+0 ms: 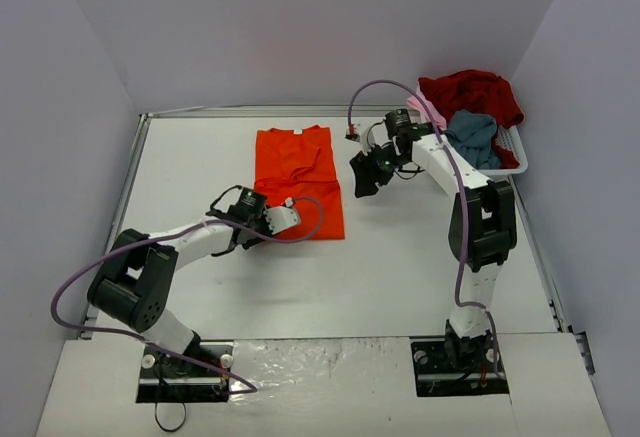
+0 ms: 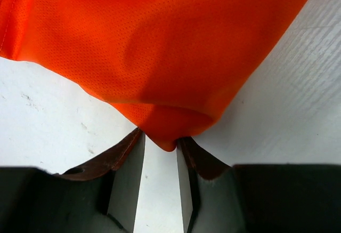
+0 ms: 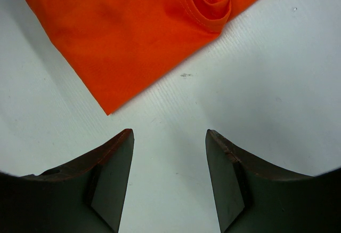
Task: Fold and stack the t-shirts
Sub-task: Grab one side of the 2/3 rectangular tshirt with both arms, then fold the long partially folded tshirt into a neat square
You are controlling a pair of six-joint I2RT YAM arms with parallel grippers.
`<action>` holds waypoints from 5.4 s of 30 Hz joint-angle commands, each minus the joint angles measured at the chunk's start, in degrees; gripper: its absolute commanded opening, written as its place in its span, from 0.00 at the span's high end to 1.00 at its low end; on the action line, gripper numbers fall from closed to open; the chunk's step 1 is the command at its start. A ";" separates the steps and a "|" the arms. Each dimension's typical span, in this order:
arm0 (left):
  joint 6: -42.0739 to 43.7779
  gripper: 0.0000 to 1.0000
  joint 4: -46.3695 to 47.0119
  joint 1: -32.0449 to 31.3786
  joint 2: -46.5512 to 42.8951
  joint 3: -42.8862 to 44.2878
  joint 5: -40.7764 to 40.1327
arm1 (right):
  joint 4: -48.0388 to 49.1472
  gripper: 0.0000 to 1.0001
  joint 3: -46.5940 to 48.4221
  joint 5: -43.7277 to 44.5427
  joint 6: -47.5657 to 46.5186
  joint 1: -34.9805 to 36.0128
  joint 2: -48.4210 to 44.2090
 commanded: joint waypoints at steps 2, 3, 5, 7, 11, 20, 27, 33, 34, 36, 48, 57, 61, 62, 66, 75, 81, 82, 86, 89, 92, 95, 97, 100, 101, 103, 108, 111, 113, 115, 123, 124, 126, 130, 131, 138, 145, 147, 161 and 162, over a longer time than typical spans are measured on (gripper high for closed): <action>-1.17 0.72 -2.27 -0.97 0.05 2.08 2.95 | -1.84 0.48 -0.28 0.90 -1.47 -0.56 -2.33; -1.17 0.77 -2.62 -1.14 -0.13 1.82 3.30 | -2.01 0.50 -0.28 0.90 -1.39 -0.56 -2.24; -1.43 0.91 -2.80 -1.32 -0.22 1.55 3.48 | -2.71 0.51 -0.28 0.73 -1.56 -0.56 -2.24; -1.61 0.98 -3.06 -1.32 -0.65 1.20 3.65 | -2.80 0.52 -1.16 0.29 -2.35 -0.48 -2.77; -3.27 0.98 -3.94 -0.97 -2.59 0.58 5.67 | -2.37 0.49 -6.78 -2.96 -9.46 -0.47 -8.81; -3.98 0.98 -10.71 2.28 -7.42 0.76 15.78 | 6.59 0.46 -21.98 -2.80 -16.50 2.68 -21.57; -1.00 0.98 -12.73 5.62 -8.04 0.49 20.35 | 17.31 0.47 -32.79 4.06 -18.43 9.89 -25.97; -1.08 0.98 -15.36 7.73 -4.71 3.04 21.75 | 24.34 0.48 -36.58 7.66 -18.61 13.67 -23.87; -1.34 0.98 -15.46 7.99 -4.44 3.30 21.84 | 24.70 0.48 -36.58 8.11 -18.44 13.94 -23.52; -1.61 0.98 -15.72 8.35 -4.18 3.74 22.37 | 25.93 0.48 -36.23 8.55 -18.26 14.72 -22.03; -1.96 0.98 -16.77 9.58 -2.68 4.36 24.13 | 29.45 0.50 -34.12 10.83 -18.70 19.65 -13.50; -2.40 0.98 -16.95 10.72 -2.94 4.27 24.92 | 29.98 0.52 -32.98 12.77 -18.09 20.80 -10.24; -2.57 0.98 -17.13 11.07 -3.30 4.54 26.06 | 30.24 0.54 -32.72 14.08 -17.21 20.88 -9.54; -2.66 0.98 -17.13 11.07 -3.30 4.62 26.32 | 30.24 0.55 -32.19 15.04 -16.77 20.97 -8.93; -2.75 0.98 -17.21 11.16 -3.12 4.89 26.85 | 30.07 0.79 -31.23 16.45 -15.71 21.67 -7.52; -2.05 0.98 -19.06 11.69 -3.03 5.50 27.47 | 24.81 1.00 -29.82 14.97 -16.15 21.85 -7.34; -0.56 0.98 -23.97 11.69 -4.87 7.26 28.61 | 13.65 1.00 -28.41 11.80 -17.64 21.85 -13.49; -0.03 0.98 -25.11 11.69 -5.31 7.44 29.05 | 12.15 1.00 -28.41 11.28 -17.99 21.85 -14.45; 5.93 0.98 -35.62 11.51 -7.95 9.01 32.73 | 6.96 1.00 -30.33 9.96 -17.38 21.85 -19.63; 11.11 0.98 -45.99 11.25 -7.43 12.26 36.16 | 4.76 1.00 -31.22 8.73 -17.12 21.85 -22.27; 14.55 0.98 -52.61 11.07 -7.25 13.94 38.54 | 1.25 1.00 -31.05 6.62 -17.64 21.85 -23.77; 16.14 0.98 -55.70 10.55 -8.30 14.47 39.51 | -3.58 1.00 -29.47 3.72 -18.87 22.02 -24.13; 16.58 0.98 -56.76 9.93 -9.44 14.82 39.95 | -6.39 1.00 -28.59 2.67 -19.49 22.11 -24.30; 17.46 0.98 -59.48 9.23 -10.32 16.22 40.74 | -8.16 1.00 -28.58 1.61 -20.19 22.38 -25.09; 17.90 0.98 -60.45 9.14 -10.50 17.27 41.35 | -8.60 1.00 -28.59 1.34 -20.37 22.46 -25.18; 18.95 0.98 -62.90 8.61 -10.50 19.11 41.62 | -10.09 1.00 -28.50 0.99 -20.81 22.90 -25.10; 21.24 0.98 -67.75 8.00 -10.06 21.93 43.11 | -12.64 1.00 -27.88 0.20 -21.60 23.52 -25.01; 21.86 0.98 -69.68 6.94 -9.54 22.38 43.29 | -14.05 1.00 -27.36 -0.42 -22.21 23.69 -24.83; 22.39 0.98 -71.00 6.24 -9.10 22.47 43.38 | -15.01 1.00 -26.57 -0.68 -22.48 23.61 -24.74; 23.26 0.98 -72.49 5.98 -9.10 22.73 43.64 | -17.21 1.00 -25.86 -1.47 -23.27 23.78 -24.48; 26.60 0.98 -77.24 5.89 -7.78 24.31 44.43 | -21.08 1.00 -23.14 -2.35 -24.76 23.78 -23.43; 26.61 0.98 -77.33 5.80 -7.60 24.83 44.26 | -21.17 1.00 -22.96 -2.18 -24.76 23.78 -23.16; 26.43 0.98 -77.16 5.80 -7.34 25.45 43.99 | -21.26 1.00 -22.35 -2.00 -24.85 23.78 -22.99; 25.47 0.98 -76.19 5.89 -7.60 27.65 43.03 | -21.35 1.00 -20.94 -0.77 -25.20 23.52 -22.63; 25.55 0.98 -76.19 5.89 -7.34 28.09 42.94 | -21.44 1.00 -20.50 -0.59 -25.29 23.52 -22.55; 24.85 0.98 -75.75 5.97 -6.28 30.73 41.80 | -22.05 1.00 -16.64 0.72 -25.99 21.94 -21.49; 23.62 0.98 -73.38 7.38 -6.11 32.48 41.09 | -22.58 1.00 -12.86 1.60 -27.22 19.57 -20.44; 22.92 0.98 -72.42 8.08 -6.02 32.92 40.74 | -22.58 1.00 -11.98 2.04 -27.84 18.60 -20.09; 18.87 0.98 -66.26 9.67 -2.69 38.28 38.19 | -22.49 1.00 -6.00 1.87 -31.00 13.06 -15.08; 18.87 0.98 -66.17 9.67 -2.25 38.81 38.02 | -22.49 1.00 -5.21 1.78 -31.26 12.80 -14.64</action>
